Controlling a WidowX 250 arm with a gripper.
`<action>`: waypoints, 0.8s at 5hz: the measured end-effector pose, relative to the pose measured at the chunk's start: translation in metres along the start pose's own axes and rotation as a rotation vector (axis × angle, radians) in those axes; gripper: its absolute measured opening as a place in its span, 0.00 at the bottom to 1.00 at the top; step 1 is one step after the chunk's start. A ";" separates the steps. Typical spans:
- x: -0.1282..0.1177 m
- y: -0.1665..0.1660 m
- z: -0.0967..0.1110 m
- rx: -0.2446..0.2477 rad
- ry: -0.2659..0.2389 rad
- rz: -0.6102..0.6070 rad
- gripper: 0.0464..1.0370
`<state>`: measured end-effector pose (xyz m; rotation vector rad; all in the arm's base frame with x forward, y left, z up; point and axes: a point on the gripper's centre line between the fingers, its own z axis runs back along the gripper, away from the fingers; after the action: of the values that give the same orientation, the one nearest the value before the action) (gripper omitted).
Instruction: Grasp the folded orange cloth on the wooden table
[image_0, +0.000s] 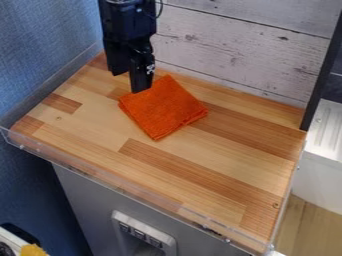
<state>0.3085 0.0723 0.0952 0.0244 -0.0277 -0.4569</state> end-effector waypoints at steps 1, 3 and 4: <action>0.010 -0.004 0.005 0.001 -0.003 -0.050 0.96; 0.025 -0.003 0.007 -0.024 0.004 -0.110 0.96; 0.031 0.001 0.006 -0.031 0.006 -0.129 0.96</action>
<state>0.3363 0.0596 0.1017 -0.0028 -0.0137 -0.5859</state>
